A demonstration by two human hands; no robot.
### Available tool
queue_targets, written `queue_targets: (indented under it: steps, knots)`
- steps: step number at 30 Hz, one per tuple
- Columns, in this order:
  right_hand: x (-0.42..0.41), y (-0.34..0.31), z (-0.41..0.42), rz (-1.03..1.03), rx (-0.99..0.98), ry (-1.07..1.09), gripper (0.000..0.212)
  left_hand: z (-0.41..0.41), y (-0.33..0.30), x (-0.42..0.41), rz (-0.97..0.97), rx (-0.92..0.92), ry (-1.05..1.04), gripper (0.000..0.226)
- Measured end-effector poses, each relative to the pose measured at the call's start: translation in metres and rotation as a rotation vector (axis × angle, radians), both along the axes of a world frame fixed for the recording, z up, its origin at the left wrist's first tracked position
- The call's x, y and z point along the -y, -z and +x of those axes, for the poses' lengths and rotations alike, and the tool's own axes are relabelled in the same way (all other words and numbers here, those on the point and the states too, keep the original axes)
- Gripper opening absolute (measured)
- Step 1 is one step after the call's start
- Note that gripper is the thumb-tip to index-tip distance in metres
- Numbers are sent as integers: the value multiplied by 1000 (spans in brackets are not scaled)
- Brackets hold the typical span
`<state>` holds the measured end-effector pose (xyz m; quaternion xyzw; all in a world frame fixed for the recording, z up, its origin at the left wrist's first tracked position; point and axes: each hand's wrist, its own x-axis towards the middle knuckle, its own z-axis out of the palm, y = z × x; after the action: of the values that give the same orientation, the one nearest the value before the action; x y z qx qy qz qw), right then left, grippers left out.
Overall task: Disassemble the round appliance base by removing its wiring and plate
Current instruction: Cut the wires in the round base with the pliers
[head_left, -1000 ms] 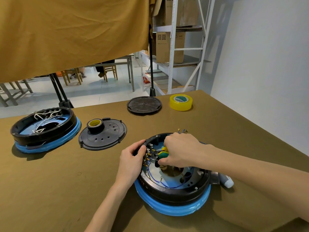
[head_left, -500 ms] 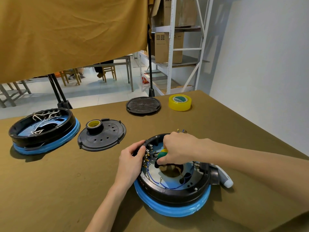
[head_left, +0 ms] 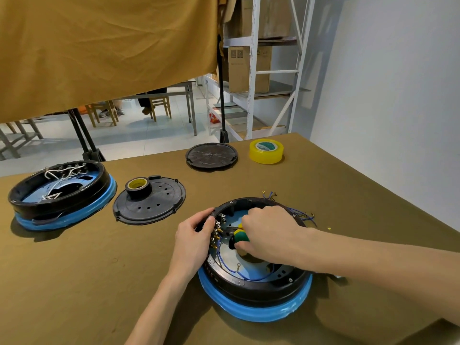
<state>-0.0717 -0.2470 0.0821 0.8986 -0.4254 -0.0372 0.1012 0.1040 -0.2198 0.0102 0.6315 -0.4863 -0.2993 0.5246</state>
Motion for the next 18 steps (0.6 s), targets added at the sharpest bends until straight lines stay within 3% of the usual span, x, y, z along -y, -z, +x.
queue_targets:
  steps: [3, 10, 18]
  knots:
    - [1, -2, -5, 67, 38, 41, 47, 0, 0, 0, -1, 11, 4, 32]
    - [-13, 20, 0, -12, 6, 55, 54, 1, 3, 2, 12, 14, -1, 31]
    - [-2, 5, -3, 60, 78, 39, 45, -1, 2, 1, -1, -1, 5, 33]
